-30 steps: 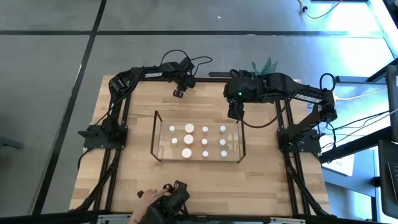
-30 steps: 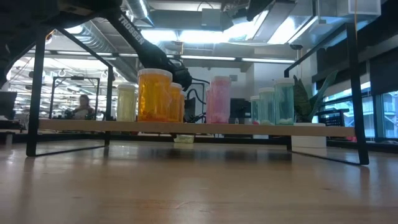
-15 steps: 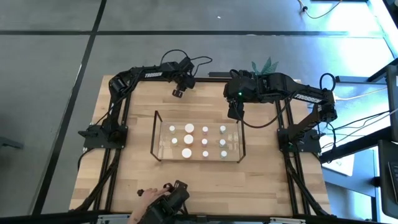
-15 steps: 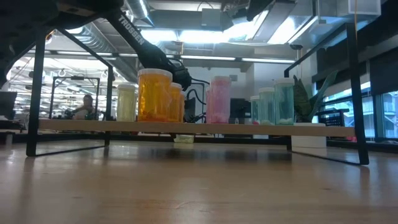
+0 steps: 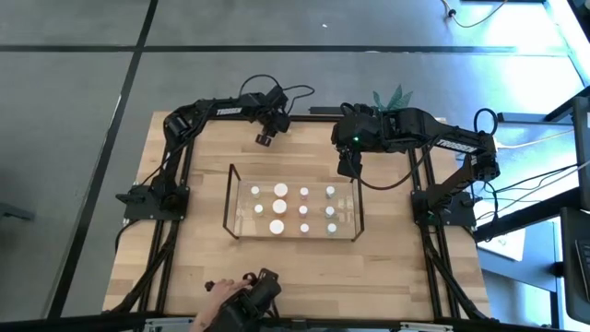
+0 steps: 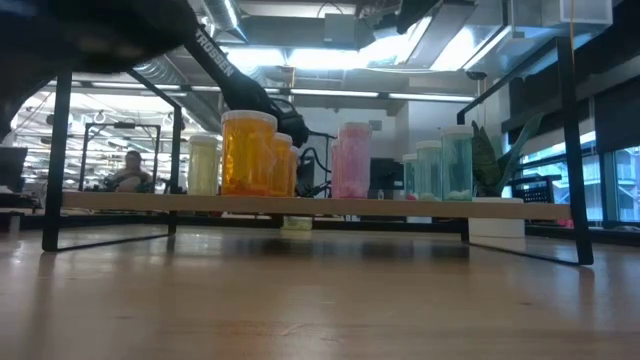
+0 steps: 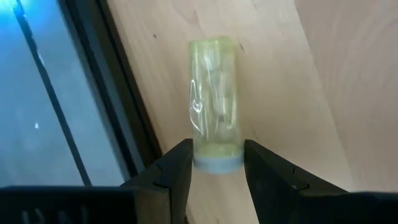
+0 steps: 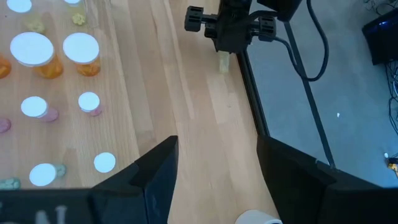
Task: Pick and place medicine bottles onto shelf by color
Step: Put the yellow pill bottle aligned with the yellow pill bottle on the shelf
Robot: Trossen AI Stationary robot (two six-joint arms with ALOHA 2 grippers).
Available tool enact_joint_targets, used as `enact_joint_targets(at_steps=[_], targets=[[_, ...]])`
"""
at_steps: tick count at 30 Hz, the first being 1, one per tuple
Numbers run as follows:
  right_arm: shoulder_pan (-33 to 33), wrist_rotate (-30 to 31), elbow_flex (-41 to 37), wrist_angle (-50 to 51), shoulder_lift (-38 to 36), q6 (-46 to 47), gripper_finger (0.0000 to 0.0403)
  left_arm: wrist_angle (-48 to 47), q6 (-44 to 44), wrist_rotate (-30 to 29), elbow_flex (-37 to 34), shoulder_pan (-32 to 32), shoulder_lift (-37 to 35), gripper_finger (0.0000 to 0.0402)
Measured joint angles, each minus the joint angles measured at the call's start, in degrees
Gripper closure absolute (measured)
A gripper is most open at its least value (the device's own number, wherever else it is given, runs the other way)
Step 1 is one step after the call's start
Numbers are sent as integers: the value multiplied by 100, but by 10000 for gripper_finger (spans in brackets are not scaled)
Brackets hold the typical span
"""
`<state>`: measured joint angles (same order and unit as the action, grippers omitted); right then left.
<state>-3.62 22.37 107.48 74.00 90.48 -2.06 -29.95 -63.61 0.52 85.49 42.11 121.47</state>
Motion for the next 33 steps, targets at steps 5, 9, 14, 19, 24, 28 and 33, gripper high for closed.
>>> enact_joint_targets(at_steps=[5, 9, 14, 19, 24, 28, 33], targets=[[0, 0, -1, 3, 0, -1, 182, -29, 15, -1, 9, 0, 74, 267], [0, -2, -2, 4, -2, -1, 182, -23, 9, -16, 9, -4, 74, 268], [0, 0, 0, 2, -2, -1, 182, -27, 13, -164, 8, -11, 74, 283], [0, 0, 0, 3, -2, -1, 182, -26, 75, -205, 7, -33, 79, 296], [0, 0, -2, 4, -2, -1, 182, -86, 173, -485, -5, -136, 28, 299], [0, 0, 0, 4, -2, -1, 182, -278, 229, -947, -19, -269, -176, 299], [0, 0, -2, 4, -2, -42, 182, -731, 675, -1060, -15, -492, -573, 300]])
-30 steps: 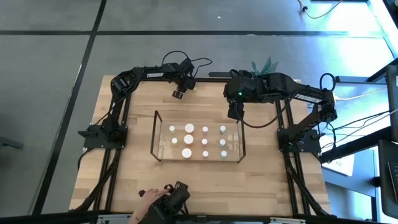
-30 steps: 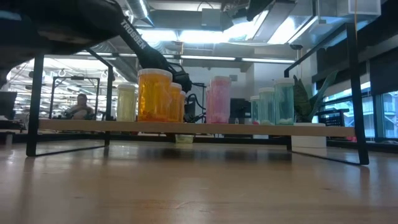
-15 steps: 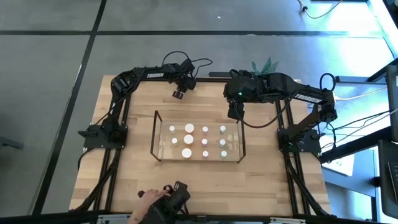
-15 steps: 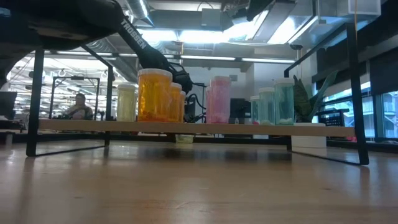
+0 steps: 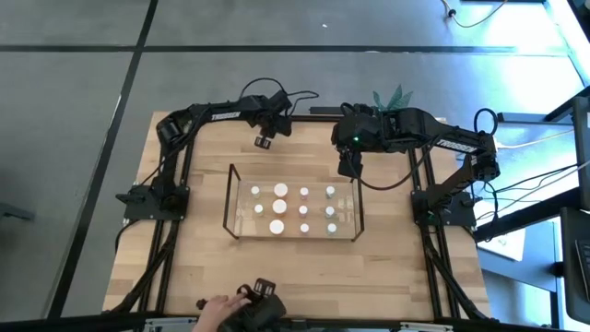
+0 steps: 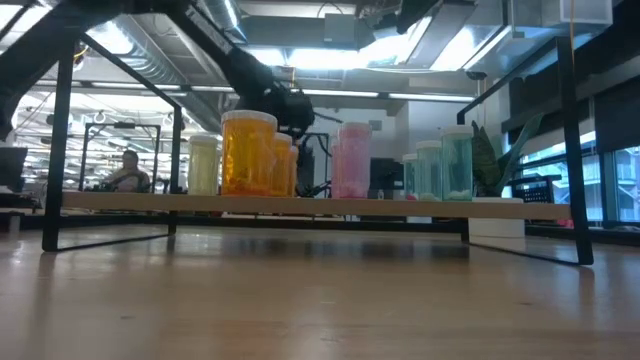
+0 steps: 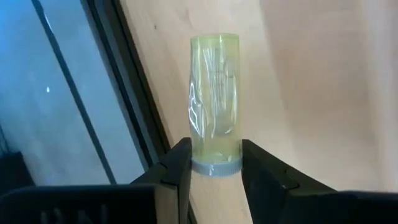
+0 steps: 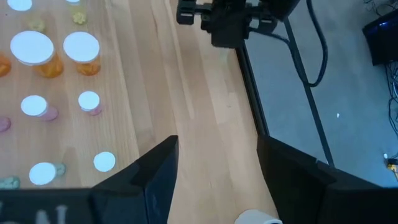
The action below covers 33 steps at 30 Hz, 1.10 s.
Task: Pick and place medicine bottles onto shelf by color
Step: Put the yellow pill bottle aligned with the yellow pill bottle on the shelf
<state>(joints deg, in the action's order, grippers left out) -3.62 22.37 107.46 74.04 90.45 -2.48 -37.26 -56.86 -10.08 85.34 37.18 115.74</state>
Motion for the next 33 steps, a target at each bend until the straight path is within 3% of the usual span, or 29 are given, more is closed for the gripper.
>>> enact_joint_targets(at_steps=[6, 15, 21, 27, 31, 33], targets=[[0, -1, 0, 1, 0, -251, 182, -516, 814, -351, 9, -318, -643, 301], [0, -183, 2, 105, 0, -358, 182, -1890, 2076, -1527, 11, -1113, -1666, 301], [2, -456, 1, 111, 0, -419, 182, -2906, 3419, -2179, 11, -1809, -2140, 301], [0, -493, 1, 110, 0, -626, 182, -4244, 5054, -2252, 11, -2376, -2456, 301], [-2, -1110, 2, 107, 0, -1018, 182, -5307, 6099, -2237, 11, -2661, -2521, 301], [-2, -1485, 0, 73, 0, -1224, 182, -5264, 6341, -2188, 13, -2776, -2567, 301]])
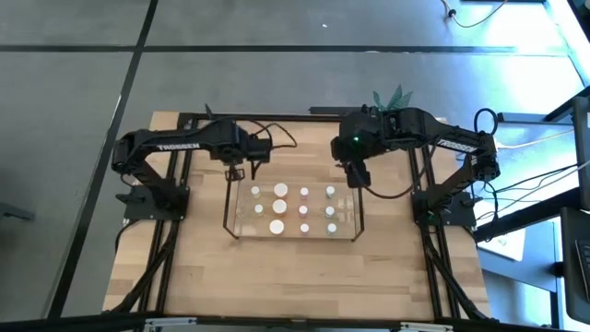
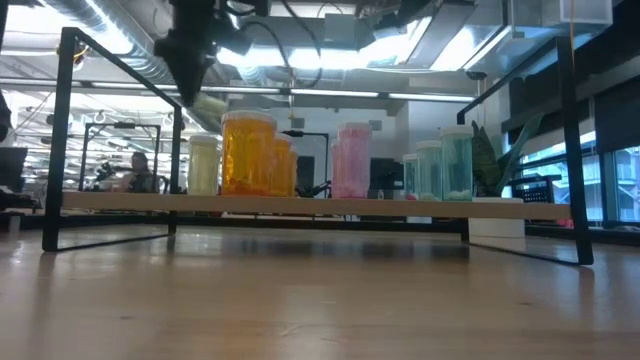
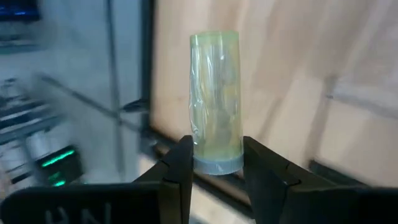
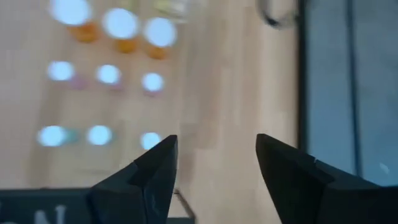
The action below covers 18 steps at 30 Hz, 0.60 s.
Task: Pick and place medicine bottles onto shelf by color
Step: Put the yellow pill bottle aligned with the yellow pill bottle on the shelf
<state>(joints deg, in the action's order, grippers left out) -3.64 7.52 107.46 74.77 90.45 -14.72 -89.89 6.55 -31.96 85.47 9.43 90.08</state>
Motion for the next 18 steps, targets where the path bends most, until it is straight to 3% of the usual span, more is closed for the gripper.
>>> enact_joint_targets(at_steps=[5, 13, 18], targets=[[4, -650, 0, -10, 0, -111, 182, -7, 181, 464, 5, -159, -222, 301], [0, -661, 2, -142, 3, -85, 182, -21, 689, 539, 5, -194, -768, 301], [0, -672, 1, -178, 22, -85, 182, -18, 983, 989, 5, -361, -1238, 301]])
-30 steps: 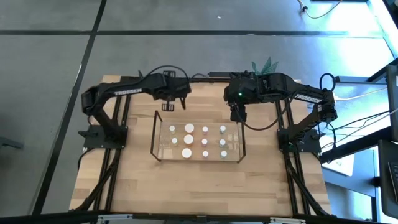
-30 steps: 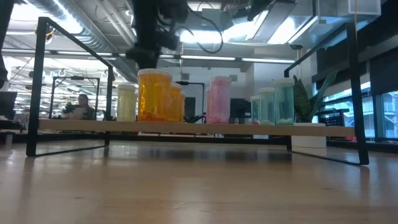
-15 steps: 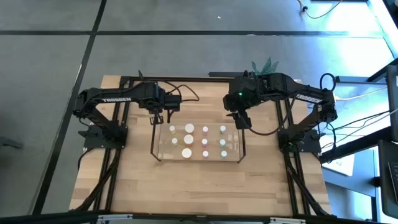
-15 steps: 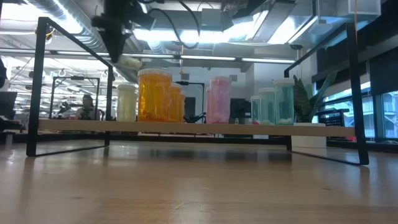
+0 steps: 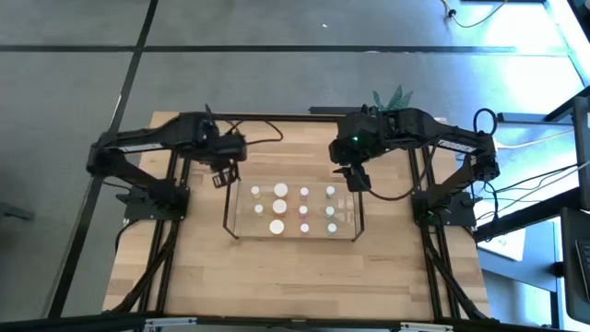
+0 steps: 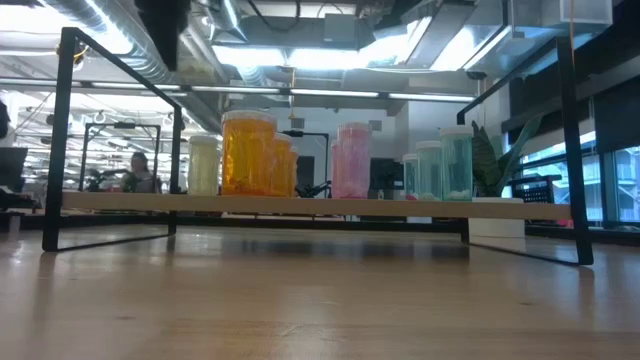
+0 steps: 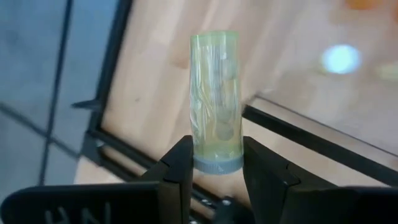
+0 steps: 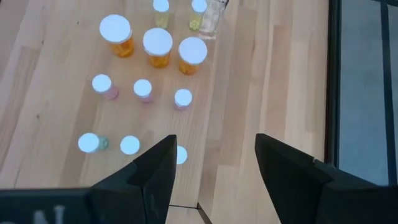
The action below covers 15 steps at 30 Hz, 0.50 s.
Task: Pick and place medicine bottles onto shelf by color
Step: Put the yellow pill bottle aligned with the yellow pill bottle on the shelf
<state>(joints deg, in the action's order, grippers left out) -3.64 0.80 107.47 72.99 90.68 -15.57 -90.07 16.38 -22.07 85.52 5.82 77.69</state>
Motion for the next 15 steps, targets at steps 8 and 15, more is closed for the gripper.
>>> enact_joint_targets(at_steps=[8, 15], targets=[[0, 0, -1, 2, 15, -9, 182, 4, 810, 951, -2, -854, -528, 301], [0, 0, -1, 4, 15, -14, 182, 18, 2495, 2143, -4, -1892, -475, 301]])
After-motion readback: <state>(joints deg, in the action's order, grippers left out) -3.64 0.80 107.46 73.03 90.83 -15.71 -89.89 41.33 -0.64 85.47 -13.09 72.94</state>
